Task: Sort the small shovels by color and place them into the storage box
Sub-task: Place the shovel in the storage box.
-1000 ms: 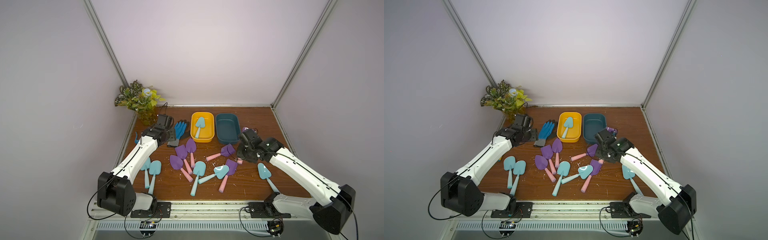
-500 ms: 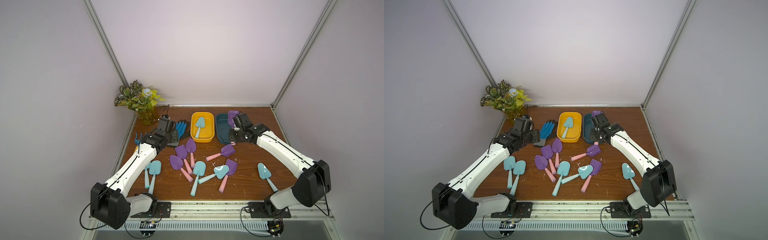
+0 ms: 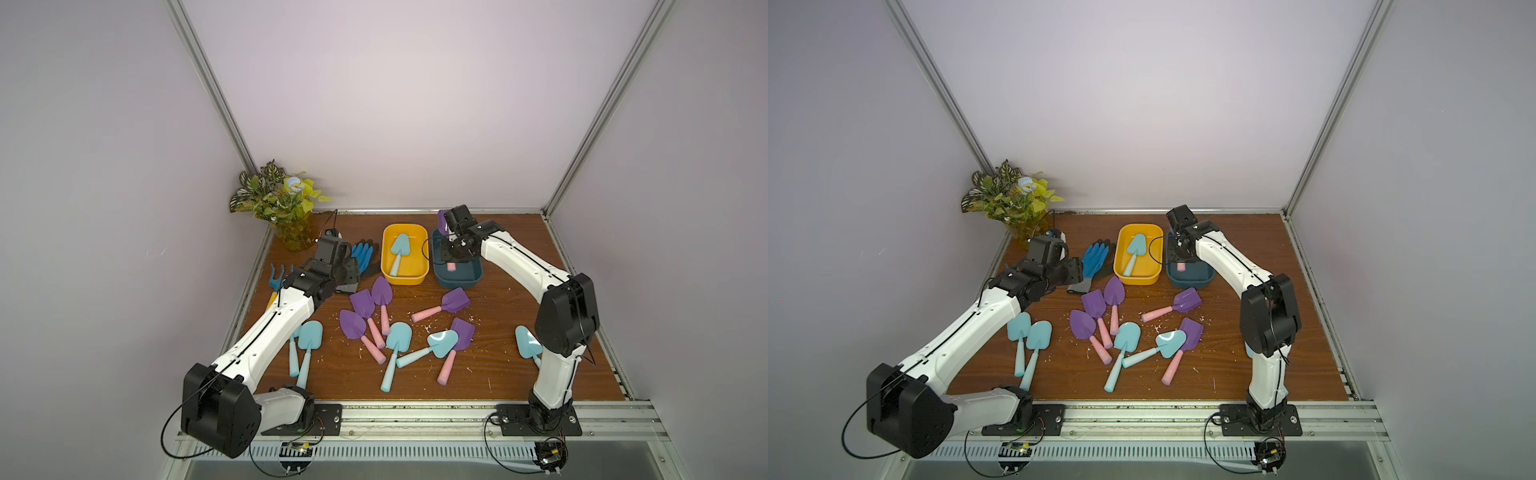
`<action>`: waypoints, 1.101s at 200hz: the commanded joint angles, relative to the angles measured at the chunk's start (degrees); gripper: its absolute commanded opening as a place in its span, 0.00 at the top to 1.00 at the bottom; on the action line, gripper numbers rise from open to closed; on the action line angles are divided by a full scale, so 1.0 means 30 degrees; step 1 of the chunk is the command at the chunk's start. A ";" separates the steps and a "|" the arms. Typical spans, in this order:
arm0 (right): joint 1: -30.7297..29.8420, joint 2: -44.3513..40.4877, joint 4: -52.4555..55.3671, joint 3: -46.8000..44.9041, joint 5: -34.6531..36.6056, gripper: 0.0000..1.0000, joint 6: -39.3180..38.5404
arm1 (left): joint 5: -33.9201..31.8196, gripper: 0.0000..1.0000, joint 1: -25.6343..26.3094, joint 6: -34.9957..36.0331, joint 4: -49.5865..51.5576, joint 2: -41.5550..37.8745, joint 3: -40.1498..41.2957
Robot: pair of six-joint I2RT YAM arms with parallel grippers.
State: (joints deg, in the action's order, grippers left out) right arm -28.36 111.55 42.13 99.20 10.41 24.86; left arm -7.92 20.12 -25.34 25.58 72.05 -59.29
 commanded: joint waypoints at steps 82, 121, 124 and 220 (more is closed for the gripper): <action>0.1332 0.1676 0.0759 0.0306 0.0526 0.87 -0.0835 | -0.1387 0.32 0.0003 0.0993 -0.0911 -0.1567 0.1469; 0.2095 0.3215 0.1125 0.1729 -0.0194 0.87 -0.1844 | -0.2115 0.32 0.0010 0.0689 -0.0609 -0.2089 0.1571; 0.2147 0.3309 0.1132 0.1800 -0.0191 0.87 -0.1868 | -0.2169 0.32 0.0003 0.0692 -0.0569 -0.2094 0.1540; 0.3217 0.4673 0.1257 0.2413 -0.0307 0.86 -0.2603 | -0.2633 0.31 0.0003 0.0748 0.0100 -0.1725 0.1361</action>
State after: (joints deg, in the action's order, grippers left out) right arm -19.14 125.14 45.71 103.92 10.02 18.33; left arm -14.55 20.12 -23.16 24.38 66.28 -54.78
